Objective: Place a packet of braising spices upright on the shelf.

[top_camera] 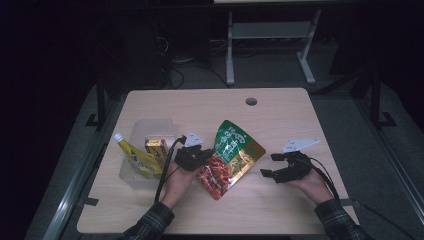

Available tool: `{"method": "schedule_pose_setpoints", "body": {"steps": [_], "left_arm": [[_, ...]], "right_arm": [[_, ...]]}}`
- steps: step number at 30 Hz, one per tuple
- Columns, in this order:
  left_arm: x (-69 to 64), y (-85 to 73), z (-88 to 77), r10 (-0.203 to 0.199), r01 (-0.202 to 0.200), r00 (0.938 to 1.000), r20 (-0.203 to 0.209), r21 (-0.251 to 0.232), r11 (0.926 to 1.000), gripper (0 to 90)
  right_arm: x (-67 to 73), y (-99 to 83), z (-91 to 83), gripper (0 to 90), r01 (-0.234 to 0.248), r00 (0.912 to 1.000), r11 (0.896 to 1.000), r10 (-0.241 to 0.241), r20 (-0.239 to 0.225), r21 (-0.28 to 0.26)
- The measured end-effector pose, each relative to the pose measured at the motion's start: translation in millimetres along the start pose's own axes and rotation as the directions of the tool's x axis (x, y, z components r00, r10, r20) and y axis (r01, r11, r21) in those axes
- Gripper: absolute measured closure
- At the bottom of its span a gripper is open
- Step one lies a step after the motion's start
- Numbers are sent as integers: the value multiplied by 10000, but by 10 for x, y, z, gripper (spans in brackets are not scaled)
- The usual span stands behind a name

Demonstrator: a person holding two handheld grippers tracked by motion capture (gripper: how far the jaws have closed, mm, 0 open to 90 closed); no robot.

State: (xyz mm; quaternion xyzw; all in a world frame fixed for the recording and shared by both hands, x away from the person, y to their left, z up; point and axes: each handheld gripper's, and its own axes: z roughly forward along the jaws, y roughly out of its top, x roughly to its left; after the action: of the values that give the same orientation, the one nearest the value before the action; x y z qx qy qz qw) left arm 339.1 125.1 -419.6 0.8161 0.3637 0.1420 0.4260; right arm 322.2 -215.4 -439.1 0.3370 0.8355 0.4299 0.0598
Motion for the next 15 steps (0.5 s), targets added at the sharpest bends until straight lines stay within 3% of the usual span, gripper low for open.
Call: {"method": "schedule_pose_setpoints", "body": {"steps": [4, 8, 12, 15], "left_arm": [[-10, 21, -63, -211, 216, 9997, 120, -446, 9988, 900], [-42, 53, -109, -414, 440, 9986, 319, -845, 9955, 900], [-84, 78, -144, -604, 679, 9961, 645, -1216, 9903, 900], [-132, 96, -170, -437, 535, 9964, 733, -1381, 9890, 900]], "right_arm": [[2, -5, 66, 218, -48, 9999, 9999, 49, -107, 119], [-8, -14, 179, 218, -388, 9986, 9989, 397, -346, 270], [24, 40, 248, 228, -459, 9966, 9988, 444, -697, -193], [60, 106, 287, 267, -598, 9931, 9959, 524, -1052, -681]]}}
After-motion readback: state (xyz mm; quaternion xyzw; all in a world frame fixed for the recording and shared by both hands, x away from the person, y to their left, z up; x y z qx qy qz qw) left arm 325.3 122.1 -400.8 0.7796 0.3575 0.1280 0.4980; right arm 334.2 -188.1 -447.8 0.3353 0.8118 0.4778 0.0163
